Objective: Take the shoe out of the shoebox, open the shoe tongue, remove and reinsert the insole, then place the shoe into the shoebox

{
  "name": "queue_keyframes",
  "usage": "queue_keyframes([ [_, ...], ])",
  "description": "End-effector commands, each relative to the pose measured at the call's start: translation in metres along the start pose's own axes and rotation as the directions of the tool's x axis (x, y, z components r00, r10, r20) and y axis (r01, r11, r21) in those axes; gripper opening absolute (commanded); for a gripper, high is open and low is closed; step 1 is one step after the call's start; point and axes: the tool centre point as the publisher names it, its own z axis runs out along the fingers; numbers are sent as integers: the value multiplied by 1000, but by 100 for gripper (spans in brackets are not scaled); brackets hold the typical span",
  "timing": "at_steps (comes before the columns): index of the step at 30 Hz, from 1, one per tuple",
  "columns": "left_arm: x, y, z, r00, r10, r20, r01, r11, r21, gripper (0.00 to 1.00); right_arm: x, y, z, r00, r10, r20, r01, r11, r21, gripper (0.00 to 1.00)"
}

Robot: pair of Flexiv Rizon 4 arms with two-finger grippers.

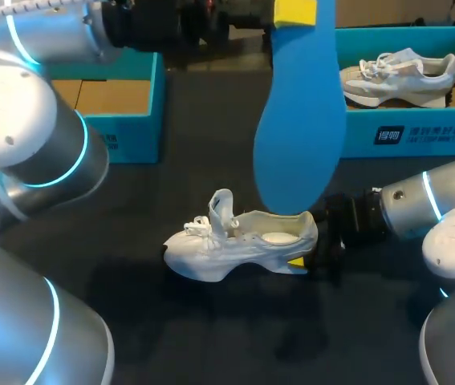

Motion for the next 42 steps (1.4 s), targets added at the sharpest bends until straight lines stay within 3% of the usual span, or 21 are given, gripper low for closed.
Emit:
queue_keyframes([
  [1, 2, 5, -1, 1000, -1, 8, 1, 1000, 7, 0, -3, -5, 2, 1000, 0, 1, 0, 1000, 5, 0],
  [17, 2, 5, -1, 1000, -1, 8, 1, 1000, 7, 0, -3, -5, 2, 1000, 0, 1, 0, 1000, 5, 0],
  [18, 2, 5, -1, 1000, -1, 8, 1, 1000, 7, 0, -3, -5, 2, 1000, 0, 1, 0, 1000, 5, 42],
  [19, 2, 5, -1, 1000, -1, 8, 1, 1000, 7, 0, -3, -5, 2, 1000, 0, 1, 0, 1000, 5, 100],
  [25, 2, 5, -1, 1000, -1, 8, 1, 1000, 7, 0, -3, -5, 2, 1000, 0, 1, 0, 1000, 5, 100],
  [42, 2, 5, -1, 1000, -1, 8, 1, 1000, 7, 0, 3, 19, -23, 997, 83, -13, -78, 977, 200, 100],
])
